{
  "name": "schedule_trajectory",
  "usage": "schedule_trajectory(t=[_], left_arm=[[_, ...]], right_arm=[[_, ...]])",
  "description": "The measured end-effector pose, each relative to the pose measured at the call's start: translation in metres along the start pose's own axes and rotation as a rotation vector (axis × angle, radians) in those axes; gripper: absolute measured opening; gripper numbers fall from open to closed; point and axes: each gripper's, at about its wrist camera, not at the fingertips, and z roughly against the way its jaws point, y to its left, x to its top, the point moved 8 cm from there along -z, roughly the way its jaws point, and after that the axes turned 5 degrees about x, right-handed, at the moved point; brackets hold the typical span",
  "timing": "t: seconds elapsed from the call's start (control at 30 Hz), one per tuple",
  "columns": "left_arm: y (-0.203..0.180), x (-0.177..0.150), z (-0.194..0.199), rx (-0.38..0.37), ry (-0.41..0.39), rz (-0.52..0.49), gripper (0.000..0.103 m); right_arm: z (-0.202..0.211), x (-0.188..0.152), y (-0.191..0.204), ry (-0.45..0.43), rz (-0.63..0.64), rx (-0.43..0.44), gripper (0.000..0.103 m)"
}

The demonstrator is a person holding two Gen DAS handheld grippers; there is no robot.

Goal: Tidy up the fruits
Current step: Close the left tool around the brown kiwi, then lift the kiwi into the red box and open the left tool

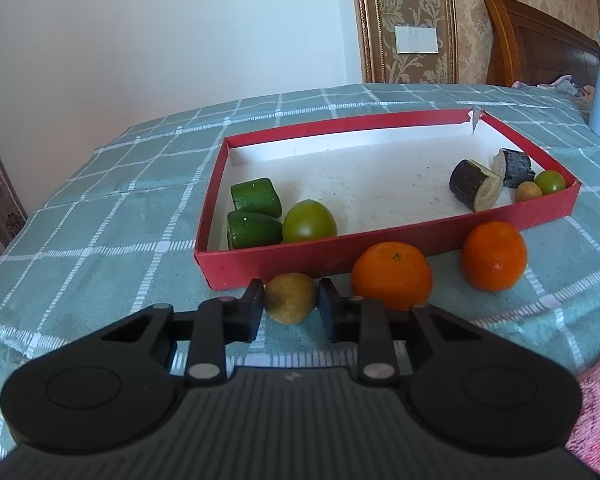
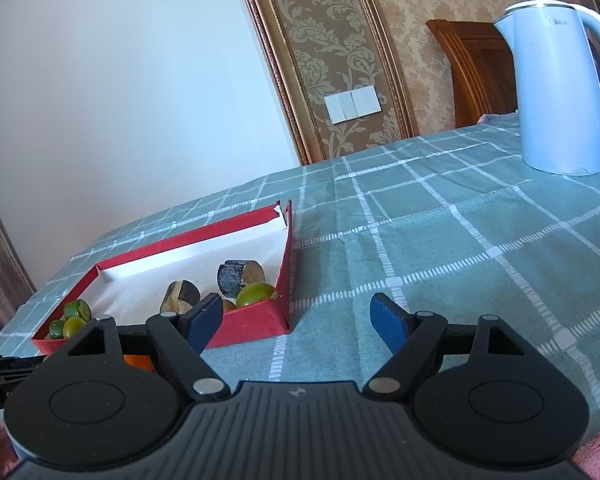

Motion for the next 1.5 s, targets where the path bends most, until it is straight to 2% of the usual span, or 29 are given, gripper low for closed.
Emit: schedule_trajectory(t=[0.33, 0.77, 1.5], left_arm=[[0.007, -0.002, 0.006, 0.048, 0.015, 0.035, 0.026], [0.028, -0.002, 0.017, 0.121, -0.007, 0.095, 0.026], [0.044, 0.027, 0.012, 0.166, -0.035, 0.147, 0.026]], right_arm=[[0.002, 0.001, -0.002, -0.002, -0.010, -0.002, 0.081], [0.003, 0.001, -0.004, -0.006, -0.019, -0.006, 0.081], [0.002, 0.001, -0.003, -0.004, -0.024, 0.001, 0.081]])
